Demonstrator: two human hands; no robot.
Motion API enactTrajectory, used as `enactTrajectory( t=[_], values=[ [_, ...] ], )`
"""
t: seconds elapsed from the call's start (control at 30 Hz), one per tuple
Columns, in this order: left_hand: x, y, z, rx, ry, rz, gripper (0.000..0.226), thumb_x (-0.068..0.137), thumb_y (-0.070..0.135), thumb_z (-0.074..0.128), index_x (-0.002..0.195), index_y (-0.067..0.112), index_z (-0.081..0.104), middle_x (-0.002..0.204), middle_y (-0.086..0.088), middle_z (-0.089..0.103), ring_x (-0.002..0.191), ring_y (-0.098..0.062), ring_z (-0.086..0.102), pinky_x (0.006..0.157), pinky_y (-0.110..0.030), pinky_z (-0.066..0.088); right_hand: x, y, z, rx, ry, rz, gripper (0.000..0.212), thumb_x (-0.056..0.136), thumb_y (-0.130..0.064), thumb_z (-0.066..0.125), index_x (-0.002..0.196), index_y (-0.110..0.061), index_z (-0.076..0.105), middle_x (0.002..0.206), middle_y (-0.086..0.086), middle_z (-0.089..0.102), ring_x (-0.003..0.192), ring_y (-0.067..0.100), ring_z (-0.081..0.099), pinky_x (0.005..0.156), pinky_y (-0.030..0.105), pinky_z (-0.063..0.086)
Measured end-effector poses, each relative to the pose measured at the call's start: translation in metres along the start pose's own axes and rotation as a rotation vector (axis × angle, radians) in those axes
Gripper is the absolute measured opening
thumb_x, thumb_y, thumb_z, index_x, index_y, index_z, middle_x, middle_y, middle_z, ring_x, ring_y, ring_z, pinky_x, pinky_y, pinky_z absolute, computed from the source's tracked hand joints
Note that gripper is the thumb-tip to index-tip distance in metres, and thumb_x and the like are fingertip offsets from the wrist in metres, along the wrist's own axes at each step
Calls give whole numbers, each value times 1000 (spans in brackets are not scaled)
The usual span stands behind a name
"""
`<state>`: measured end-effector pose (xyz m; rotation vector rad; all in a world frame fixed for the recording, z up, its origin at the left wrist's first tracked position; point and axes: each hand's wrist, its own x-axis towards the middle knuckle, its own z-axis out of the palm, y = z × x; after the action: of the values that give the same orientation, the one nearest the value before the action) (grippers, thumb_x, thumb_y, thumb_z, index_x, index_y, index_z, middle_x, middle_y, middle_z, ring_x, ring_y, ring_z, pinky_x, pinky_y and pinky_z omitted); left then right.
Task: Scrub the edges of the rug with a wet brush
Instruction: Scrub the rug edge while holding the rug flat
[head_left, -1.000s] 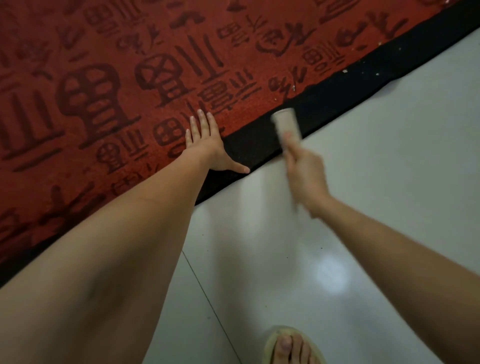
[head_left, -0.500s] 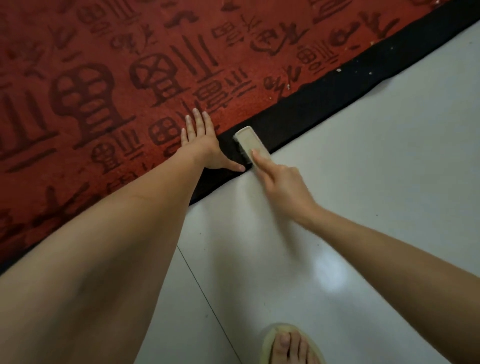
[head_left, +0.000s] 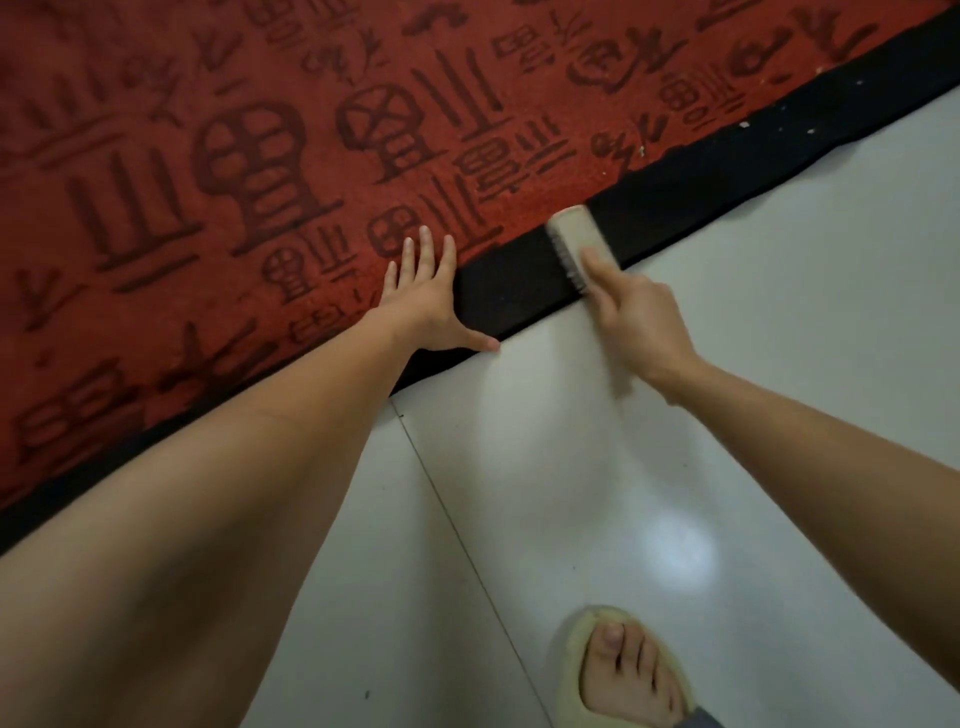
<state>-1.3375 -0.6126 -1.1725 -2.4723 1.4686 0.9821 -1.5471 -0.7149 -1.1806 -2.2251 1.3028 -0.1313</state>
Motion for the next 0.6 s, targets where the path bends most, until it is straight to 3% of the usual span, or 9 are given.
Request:
enactTrajectory(
  t=[0.07, 0.1, 0.2, 0.27, 0.33, 0.43, 0.5, 0.6],
  values=[
    [-5, -5, 4, -14, 4, -16, 140, 65, 72, 73, 152, 21, -24, 155, -9, -37, 144, -27, -31, 119, -46, -11, -5, -1, 1, 34, 98, 103, 44, 100, -29, 44, 144, -36, 42, 113, 26, 64, 101, 42, 59, 86, 41, 45],
    [-7, -7, 5, -23, 10, -24, 139, 65, 72, 73, 152, 22, -24, 155, -9, -37, 144, -28, -31, 118, -48, -12, -17, -12, 13, 40, 80, 66, 45, 100, -28, 43, 145, -37, 40, 110, 27, 64, 99, 43, 60, 84, 41, 46],
    [-13, -16, 8, -35, 36, -12, 137, 67, 71, 72, 153, 22, -23, 155, -10, -37, 144, -29, -31, 119, -49, -13, -67, -51, 48, 61, -177, -210, 48, 101, -30, 41, 146, -45, 32, 98, 25, 67, 85, 40, 64, 75, 41, 49],
    [-17, -26, 11, -28, 40, 2, 135, 67, 72, 71, 153, 23, -22, 155, -10, -36, 144, -29, -31, 119, -48, -12, -66, -48, 44, -3, -229, -282, 49, 100, -31, 43, 144, -48, 31, 101, 23, 68, 86, 38, 65, 74, 37, 47],
    [-23, -37, 14, -36, 40, 4, 133, 68, 73, 69, 153, 24, -21, 155, -9, -36, 144, -27, -31, 119, -47, -13, -38, -32, 26, -65, -141, -173, 47, 100, -32, 44, 144, -47, 34, 108, 25, 66, 93, 39, 63, 79, 38, 46],
    [-32, -55, 14, -71, 34, -4, 129, 72, 69, 69, 153, 25, -20, 155, -8, -36, 144, -25, -31, 119, -45, -13, -34, -39, 25, 39, 28, 62, 45, 100, -29, 43, 144, -40, 39, 113, 23, 65, 101, 40, 59, 86, 38, 45],
    [-34, -65, 13, -88, 30, 2, 126, 75, 66, 69, 154, 25, -19, 155, -8, -36, 144, -25, -31, 119, -43, -13, -60, -68, 52, 101, -34, -32, 47, 100, -25, 42, 144, -40, 39, 103, 24, 66, 93, 40, 61, 79, 36, 46],
    [-35, -71, 14, -60, 37, 13, 127, 74, 64, 72, 153, 24, -19, 156, -8, -35, 144, -26, -30, 118, -43, -13, -83, -86, 66, 20, -277, -307, 53, 99, -22, 45, 144, -47, 34, 96, 22, 68, 82, 35, 65, 69, 30, 42]
  ],
)
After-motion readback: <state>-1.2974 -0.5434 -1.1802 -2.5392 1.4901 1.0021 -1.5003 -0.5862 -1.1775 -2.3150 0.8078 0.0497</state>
